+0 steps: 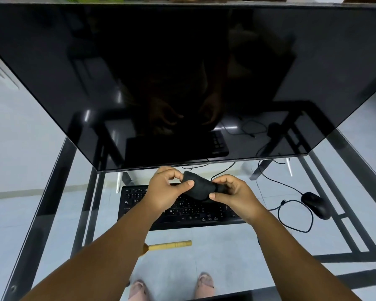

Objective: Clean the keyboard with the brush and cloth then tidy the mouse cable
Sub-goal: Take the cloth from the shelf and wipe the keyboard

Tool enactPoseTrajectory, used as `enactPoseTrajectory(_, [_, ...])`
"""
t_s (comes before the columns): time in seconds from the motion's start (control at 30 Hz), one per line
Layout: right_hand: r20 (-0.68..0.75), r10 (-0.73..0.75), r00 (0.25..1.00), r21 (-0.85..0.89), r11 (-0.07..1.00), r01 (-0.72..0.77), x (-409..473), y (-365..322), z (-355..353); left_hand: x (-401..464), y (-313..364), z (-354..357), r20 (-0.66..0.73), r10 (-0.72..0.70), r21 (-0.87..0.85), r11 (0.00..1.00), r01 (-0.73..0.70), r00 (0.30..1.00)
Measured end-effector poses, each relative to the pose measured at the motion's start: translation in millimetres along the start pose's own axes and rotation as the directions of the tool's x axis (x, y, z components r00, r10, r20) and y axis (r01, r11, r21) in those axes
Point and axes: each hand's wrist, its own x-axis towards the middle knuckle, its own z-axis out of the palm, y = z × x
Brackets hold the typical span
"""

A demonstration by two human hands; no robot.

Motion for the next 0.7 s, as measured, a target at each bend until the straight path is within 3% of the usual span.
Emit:
enactPoseTrajectory(0.2, [-0.012,0.06,0.998,0.022,0.998,-0.059,1.4,0.0,9.1,-5.4,-5.0,-8.9,0.161,-0.034,-0.125,0.991,0.055,0.986])
enactPoseTrajectory(0.33, [0.007,0.107,0.994,0.062,0.992,-0.107,0.2,3.2,19.8,-12.3,-9.4,-11.2,0.083,-0.049,-0.097,0.994,0.057,0.995])
enactPoseTrajectory(0.47, [-0.108,0.076,0.991,0.052,0.996,-0.071,2.1,7.7,30.6,-20.8,-19.1,-11.1,-0.048,-0.099,-0.122,0.988,0.093,0.994])
enactPoseTrajectory(0.57, [-0.114,0.076,0.991,0.052,0.996,-0.071,0.6,8.4,39.1,-27.7,-27.1,-13.4,-0.051,-0.201,-0.315,0.933,0.175,0.978])
enactPoseTrajectory(0.7, [-0.024,0.112,0.993,0.123,0.987,-0.108,-1.4,12.0,41.0,-34.2,-30.3,-21.2,0.118,-0.266,-0.52,0.804,0.288,0.957])
